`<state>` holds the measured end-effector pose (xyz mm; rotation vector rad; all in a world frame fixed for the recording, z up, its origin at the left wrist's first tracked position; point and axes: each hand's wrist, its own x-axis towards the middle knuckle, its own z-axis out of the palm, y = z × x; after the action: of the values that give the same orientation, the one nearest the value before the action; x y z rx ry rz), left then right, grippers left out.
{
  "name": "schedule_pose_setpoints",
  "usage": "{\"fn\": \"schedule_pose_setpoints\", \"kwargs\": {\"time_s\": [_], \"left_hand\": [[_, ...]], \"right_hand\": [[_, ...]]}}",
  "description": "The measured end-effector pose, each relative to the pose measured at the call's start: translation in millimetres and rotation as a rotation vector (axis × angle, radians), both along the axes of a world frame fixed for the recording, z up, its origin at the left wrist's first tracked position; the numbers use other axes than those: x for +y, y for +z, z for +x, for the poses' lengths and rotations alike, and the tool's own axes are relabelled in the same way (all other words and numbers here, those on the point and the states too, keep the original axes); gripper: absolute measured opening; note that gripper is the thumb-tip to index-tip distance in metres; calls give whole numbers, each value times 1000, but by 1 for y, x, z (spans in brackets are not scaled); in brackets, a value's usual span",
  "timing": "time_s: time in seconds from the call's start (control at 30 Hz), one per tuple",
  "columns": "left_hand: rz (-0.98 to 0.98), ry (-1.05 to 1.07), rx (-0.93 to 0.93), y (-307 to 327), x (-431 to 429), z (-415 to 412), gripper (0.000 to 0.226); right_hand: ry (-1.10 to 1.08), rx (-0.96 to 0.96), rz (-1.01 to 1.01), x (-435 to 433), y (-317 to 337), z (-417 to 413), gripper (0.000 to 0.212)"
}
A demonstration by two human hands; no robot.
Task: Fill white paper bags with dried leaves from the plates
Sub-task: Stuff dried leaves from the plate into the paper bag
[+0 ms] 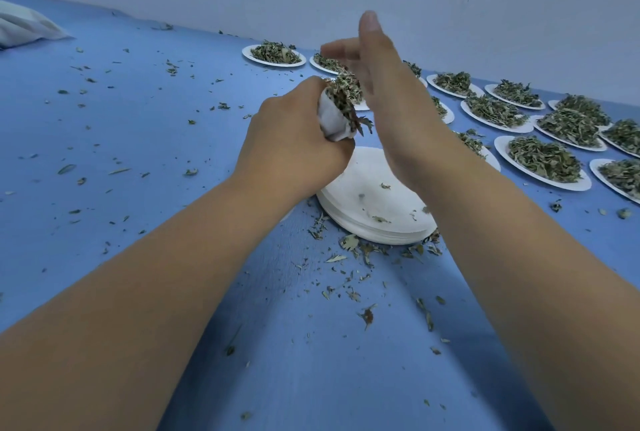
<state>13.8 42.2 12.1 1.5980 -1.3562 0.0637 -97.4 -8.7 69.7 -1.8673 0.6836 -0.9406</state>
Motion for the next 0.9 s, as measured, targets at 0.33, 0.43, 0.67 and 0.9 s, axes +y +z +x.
{"fn": "schedule_pose_setpoints", "kwargs": {"time_s": [0.33,0.43,0.67,0.9], "left_hand": [[-8,38,30,3,-5,4,31],[26,28,-40,5,-1,2,25],[2,5,-147,8,5,1,16],[-47,37,-69,11,7,5,21]], "right_hand": [[6,309,-513,-8,7,-39,23],[21,343,-555,-4,13,-36,14],[-6,513,-660,4,25,-22,13],[83,383,-485,1,25,-35,18]]}}
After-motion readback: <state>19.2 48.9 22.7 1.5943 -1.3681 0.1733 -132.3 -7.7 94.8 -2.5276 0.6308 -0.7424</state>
